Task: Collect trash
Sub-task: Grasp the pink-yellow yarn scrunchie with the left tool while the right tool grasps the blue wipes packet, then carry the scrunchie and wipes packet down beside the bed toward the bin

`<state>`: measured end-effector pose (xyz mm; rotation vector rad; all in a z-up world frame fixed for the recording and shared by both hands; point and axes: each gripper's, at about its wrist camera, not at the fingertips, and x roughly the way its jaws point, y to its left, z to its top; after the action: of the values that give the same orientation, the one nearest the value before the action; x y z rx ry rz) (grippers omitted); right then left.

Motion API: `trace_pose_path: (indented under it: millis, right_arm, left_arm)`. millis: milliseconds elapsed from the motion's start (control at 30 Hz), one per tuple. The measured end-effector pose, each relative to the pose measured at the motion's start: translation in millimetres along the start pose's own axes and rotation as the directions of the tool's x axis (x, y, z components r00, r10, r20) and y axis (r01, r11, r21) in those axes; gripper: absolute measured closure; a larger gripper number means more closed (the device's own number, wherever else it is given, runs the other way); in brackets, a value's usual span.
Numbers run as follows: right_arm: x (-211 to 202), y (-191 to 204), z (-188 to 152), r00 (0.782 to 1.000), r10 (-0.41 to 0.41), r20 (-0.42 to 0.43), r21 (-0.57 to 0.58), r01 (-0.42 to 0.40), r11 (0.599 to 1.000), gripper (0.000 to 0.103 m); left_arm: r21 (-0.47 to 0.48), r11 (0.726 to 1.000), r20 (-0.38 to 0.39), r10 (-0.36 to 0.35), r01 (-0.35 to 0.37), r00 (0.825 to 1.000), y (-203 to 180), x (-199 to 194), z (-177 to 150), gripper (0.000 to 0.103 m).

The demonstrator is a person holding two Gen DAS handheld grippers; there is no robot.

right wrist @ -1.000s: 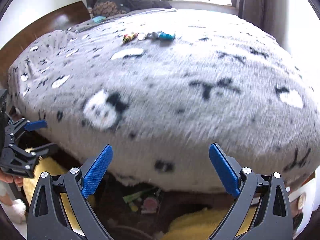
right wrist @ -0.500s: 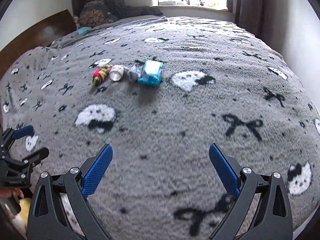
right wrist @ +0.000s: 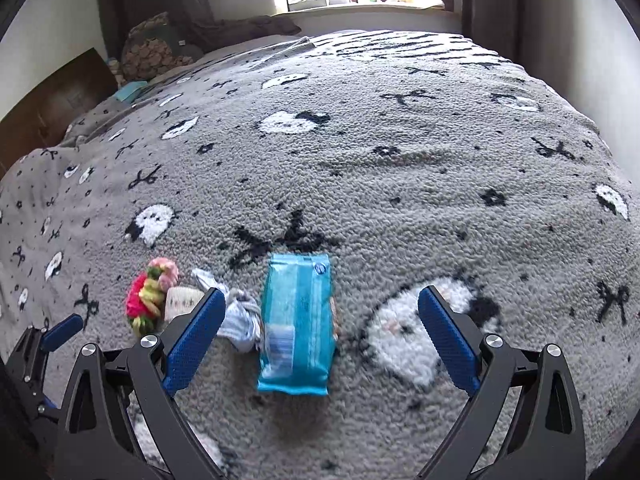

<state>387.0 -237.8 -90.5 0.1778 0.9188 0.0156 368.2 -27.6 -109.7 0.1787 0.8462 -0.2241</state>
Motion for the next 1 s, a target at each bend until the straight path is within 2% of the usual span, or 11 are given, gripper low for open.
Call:
trace_pose_path:
  millis: [167, 267, 367, 400, 433, 500, 767, 1000]
  right_arm:
    - [32, 12, 11, 0.998, -0.033, -0.052, -0.038, 0.031, 0.999, 0.01]
    - [48, 12, 11, 0.994, -0.02, -0.106, -0.032, 0.017, 0.999, 0.025]
    - [55, 9, 10, 0.992, -0.021, -0.121, -0.016, 0.019, 1.0, 0.046]
    - [55, 8, 10, 0.993, -0.02, -0.118, -0.013, 0.019, 1.0, 0.058]
    - [54, 6, 10, 0.993, -0.009, -0.116, -0.008, 0.008, 1.0, 0.059]
    - [53, 2, 10, 0.994, 0.003, -0.111, -0.008, -0.004, 1.0, 0.061]
    - [16, -8, 5, 0.998, -0.032, -0.057, -0.037, 0.03, 0.999, 0.063]
    - [-48, -11, 2, 0.998, -0.061, 0.016, -0.067, 0.062, 0.996, 0.063]
  left_arm:
    - [-0.005, 1.0, -0.023, 0.005, -0.006, 1.0, 5, 27, 17, 0.018]
    - [-0.017, 1.0, -0.048, -0.013, 0.012, 0.999, 6, 43, 23, 0.027]
    - [-0.022, 0.999, -0.063, -0.044, 0.043, 0.997, 5, 53, 27, 0.038]
    - [-0.024, 0.998, -0.066, -0.054, 0.052, 0.996, 4, 55, 28, 0.051]
    - [-0.026, 0.998, -0.068, -0.062, 0.06, 0.996, 4, 56, 29, 0.064]
    - [-0.027, 0.998, -0.071, -0.066, 0.064, 0.995, 3, 56, 30, 0.078]
    - [-0.006, 0.997, -0.077, -0.072, 0.072, 0.994, -3, 30, 21, 0.081]
    - [0.049, 0.998, 0.003, -0.044, 0.044, 0.999, -17, -40, 28, 0.081]
